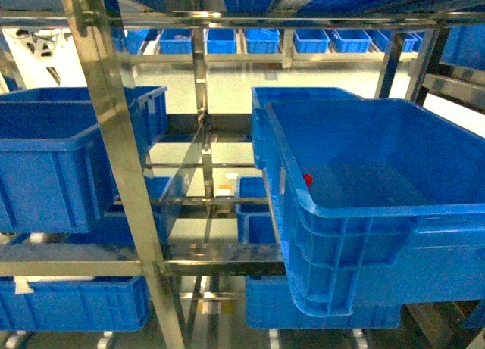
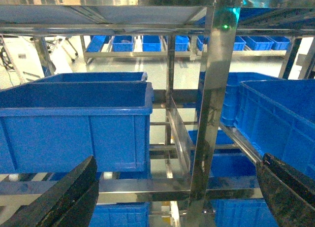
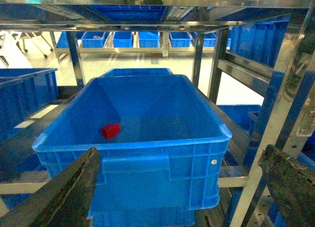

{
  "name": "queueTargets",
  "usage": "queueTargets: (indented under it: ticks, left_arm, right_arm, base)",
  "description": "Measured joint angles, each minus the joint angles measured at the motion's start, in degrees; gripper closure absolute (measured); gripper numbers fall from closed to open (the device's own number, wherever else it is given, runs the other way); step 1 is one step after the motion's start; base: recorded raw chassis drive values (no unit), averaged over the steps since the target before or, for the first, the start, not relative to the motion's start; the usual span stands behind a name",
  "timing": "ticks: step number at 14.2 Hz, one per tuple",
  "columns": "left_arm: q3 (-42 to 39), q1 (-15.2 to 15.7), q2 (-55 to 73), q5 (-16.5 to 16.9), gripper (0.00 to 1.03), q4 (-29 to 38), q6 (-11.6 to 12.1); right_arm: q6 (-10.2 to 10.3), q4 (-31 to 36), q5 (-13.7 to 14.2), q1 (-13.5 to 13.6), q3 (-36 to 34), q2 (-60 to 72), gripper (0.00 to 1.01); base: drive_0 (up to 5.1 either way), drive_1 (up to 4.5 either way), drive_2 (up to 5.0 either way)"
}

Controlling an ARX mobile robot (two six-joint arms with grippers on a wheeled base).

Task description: Pick red block from blue box to shelf

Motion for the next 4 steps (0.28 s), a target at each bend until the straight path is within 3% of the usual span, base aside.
queueTargets:
  ticks: [4]
  left_arm:
    - [0.0, 0.0, 0.0, 0.0, 0.05, 0.0, 0.0]
  right_arm:
    - [0.0, 0.0, 0.0, 0.0, 0.0, 0.0, 0.03]
  base:
    - [0.0, 0.0, 0.0]
